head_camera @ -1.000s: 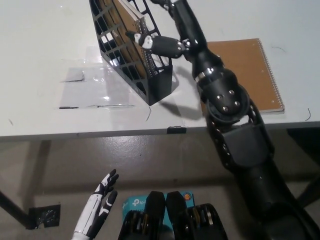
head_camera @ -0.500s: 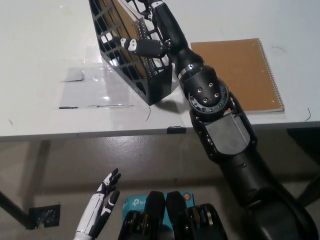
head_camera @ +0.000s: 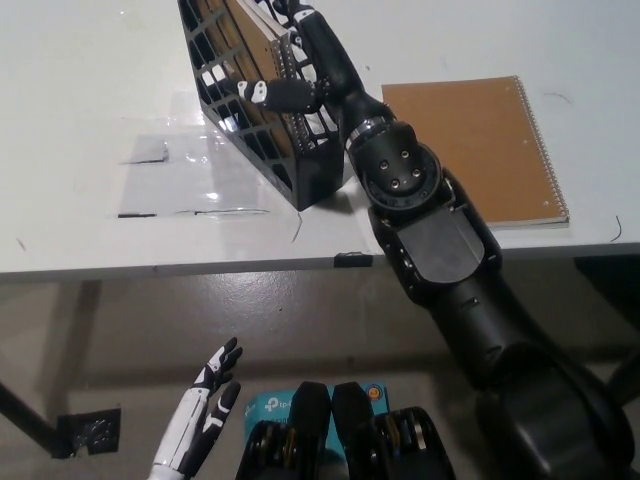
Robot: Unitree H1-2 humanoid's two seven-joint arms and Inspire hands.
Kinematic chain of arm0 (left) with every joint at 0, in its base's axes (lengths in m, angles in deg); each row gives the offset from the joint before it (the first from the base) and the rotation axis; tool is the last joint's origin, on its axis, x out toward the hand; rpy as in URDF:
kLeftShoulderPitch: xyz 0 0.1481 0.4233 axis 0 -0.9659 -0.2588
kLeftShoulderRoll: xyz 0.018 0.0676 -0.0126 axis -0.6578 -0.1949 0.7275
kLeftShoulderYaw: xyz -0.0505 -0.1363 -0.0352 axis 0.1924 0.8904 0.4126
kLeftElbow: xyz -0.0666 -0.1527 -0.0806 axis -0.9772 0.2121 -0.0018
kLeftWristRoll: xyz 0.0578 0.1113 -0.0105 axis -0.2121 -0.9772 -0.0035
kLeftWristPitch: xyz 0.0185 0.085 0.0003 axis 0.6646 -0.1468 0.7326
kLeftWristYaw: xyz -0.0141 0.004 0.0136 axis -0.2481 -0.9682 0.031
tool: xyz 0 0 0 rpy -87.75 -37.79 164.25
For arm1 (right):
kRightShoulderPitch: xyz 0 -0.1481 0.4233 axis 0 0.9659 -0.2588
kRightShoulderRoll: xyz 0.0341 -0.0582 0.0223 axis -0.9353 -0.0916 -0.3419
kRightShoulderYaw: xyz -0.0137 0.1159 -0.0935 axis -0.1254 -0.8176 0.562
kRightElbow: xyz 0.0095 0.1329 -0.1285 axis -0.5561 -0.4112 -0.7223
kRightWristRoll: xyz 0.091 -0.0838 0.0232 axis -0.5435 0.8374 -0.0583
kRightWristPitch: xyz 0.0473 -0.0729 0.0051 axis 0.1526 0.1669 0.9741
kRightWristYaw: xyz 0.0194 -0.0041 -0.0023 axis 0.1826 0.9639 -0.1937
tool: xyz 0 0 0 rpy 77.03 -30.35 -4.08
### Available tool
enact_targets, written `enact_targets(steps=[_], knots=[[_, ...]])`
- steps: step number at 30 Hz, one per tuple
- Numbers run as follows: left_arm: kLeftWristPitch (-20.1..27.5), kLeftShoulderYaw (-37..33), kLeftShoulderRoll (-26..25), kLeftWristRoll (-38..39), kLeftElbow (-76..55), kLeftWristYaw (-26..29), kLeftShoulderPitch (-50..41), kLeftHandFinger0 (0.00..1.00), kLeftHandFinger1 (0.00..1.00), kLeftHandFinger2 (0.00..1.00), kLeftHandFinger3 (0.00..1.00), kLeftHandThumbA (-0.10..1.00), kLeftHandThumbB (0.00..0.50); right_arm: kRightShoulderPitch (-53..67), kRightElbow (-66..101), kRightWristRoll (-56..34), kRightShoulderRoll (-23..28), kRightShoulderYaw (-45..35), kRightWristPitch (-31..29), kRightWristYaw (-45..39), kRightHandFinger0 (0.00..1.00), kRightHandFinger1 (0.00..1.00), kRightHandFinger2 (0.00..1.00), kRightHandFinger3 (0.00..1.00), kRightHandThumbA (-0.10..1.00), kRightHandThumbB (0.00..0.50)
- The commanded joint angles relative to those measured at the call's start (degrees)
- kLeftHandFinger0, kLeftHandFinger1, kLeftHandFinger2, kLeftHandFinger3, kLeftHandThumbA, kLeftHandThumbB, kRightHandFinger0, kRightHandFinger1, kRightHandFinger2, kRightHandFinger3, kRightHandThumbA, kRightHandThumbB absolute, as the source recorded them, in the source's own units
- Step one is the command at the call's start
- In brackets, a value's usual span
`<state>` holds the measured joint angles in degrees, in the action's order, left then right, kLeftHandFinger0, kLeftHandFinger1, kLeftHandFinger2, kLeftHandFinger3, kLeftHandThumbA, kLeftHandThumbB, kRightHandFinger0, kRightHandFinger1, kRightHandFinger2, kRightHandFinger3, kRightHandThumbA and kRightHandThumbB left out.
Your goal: Use the right hand to pick up a book from the book holder on the left side and put it on another book on the right side
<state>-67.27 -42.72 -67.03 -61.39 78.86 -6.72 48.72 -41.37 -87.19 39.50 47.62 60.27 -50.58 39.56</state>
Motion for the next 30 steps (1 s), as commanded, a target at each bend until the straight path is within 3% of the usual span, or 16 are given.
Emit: enact_targets(steps=[1, 11, 20, 26, 27, 28, 29, 30], knots=[[2.2, 0.3, -0.4, -0.3, -1.4, 1.3, 0.5, 0.97, 1.0, 1.0, 1.0, 1.0, 0.145, -5.1, -0.7, -1.0, -1.1, -0.8, -3.6, 0.9, 0.88, 0.99, 1.0, 1.0, 0.86, 0.282], [2.1, 0.2, -0.4, 0.1, -1.3, 0.9, 0.7, 0.98, 1.0, 1.0, 1.0, 1.0, 0.14, -7.1, -5.6, -1.4, -1.5, -1.1, -4.4, 0.8, 0.89, 0.99, 1.0, 1.0, 0.86, 0.296], [1.9, 0.3, -0.5, 0.9, -1.4, 0.4, 1.1, 0.99, 1.0, 1.0, 1.0, 1.0, 0.142, -8.3, -11.5, -1.9, -1.5, -1.8, -5.9, 1.1, 0.86, 0.97, 1.0, 1.0, 0.83, 0.251], [2.0, 0.2, -0.8, -0.4, -1.6, 0.9, 1.5, 0.94, 1.0, 1.0, 1.0, 1.0, 0.15, -9.4, -16.7, -1.7, -0.6, -2.1, -7.8, 1.3, 0.79, 0.9, 1.0, 1.0, 0.83, 0.209], [2.0, 0.2, -0.8, -0.2, -1.5, 0.9, 1.6, 0.94, 1.0, 1.0, 1.0, 1.0, 0.16, -9.5, -17.0, -1.6, -0.5, -2.1, -7.7, 1.5, 0.72, 0.79, 0.89, 1.0, 0.81, 0.202], [1.9, 0.2, -0.8, -0.1, -1.4, 0.8, 1.6, 0.94, 1.0, 1.0, 1.0, 1.0, 0.162, -9.5, -17.3, -1.4, -0.3, -2.1, -7.9, 1.9, 0.58, 0.6, 0.7, 0.85, 0.8, 0.211], [1.9, 0.2, -0.9, -0.1, -1.4, 0.7, 1.6, 0.94, 1.0, 1.0, 1.0, 1.0, 0.163, -9.5, -17.6, -1.4, -0.2, -2.1, -8.5, 1.9, 0.47, 0.52, 0.63, 0.75, 0.79, 0.211], [1.9, 0.2, -0.9, -0.1, -1.4, 0.7, 1.5, 0.94, 1.0, 1.0, 1.0, 1.0, 0.161, -9.6, -17.9, -1.8, -0.3, -2.4, -8.9, 1.8, 0.28, 0.32, 0.43, 0.49, 0.73, 0.229]])
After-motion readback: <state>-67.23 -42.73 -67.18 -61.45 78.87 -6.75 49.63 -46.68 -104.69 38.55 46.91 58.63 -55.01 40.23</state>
